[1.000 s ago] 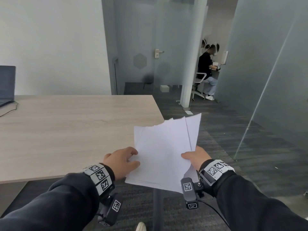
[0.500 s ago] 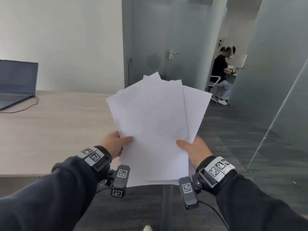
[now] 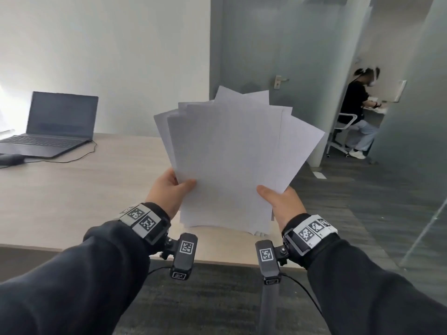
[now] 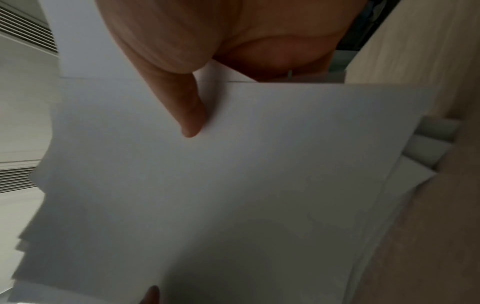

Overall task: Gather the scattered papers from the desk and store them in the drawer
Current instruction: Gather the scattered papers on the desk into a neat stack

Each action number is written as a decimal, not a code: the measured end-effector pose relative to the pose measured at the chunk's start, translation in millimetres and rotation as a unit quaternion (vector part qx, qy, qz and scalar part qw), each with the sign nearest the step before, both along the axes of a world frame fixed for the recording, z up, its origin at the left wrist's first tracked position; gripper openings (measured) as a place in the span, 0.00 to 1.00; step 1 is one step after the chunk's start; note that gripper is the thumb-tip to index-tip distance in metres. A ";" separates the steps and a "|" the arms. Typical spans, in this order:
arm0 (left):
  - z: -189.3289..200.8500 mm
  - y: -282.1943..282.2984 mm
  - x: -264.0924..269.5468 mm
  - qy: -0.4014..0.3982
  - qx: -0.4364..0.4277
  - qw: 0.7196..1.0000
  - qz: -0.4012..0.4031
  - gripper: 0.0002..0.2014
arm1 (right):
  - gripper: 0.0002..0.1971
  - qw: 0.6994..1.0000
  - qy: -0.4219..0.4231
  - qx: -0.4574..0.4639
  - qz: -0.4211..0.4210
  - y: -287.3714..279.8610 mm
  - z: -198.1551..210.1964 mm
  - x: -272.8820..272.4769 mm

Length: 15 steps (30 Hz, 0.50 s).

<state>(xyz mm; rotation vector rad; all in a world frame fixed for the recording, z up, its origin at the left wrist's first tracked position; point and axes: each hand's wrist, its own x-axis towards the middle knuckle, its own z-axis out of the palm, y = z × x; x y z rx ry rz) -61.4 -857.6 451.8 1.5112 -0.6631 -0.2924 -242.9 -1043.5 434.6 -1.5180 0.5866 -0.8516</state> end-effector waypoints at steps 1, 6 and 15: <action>-2.3 0.0 0.7 -0.001 0.000 1.000 -0.006 0.11 | 0.05 1.000 -0.012 0.009 0.005 2.1 -0.6 1.7; 3.7 -5.0 -1.3 -0.013 -0.009 1.000 -0.011 0.22 | 0.14 0.998 -0.058 -0.004 -0.004 5.0 9.3 10.2; 36.8 -12.2 -13.3 -0.068 -0.031 0.997 -0.008 0.29 | 0.27 0.991 -0.098 -0.089 -0.034 -3.6 36.4 15.5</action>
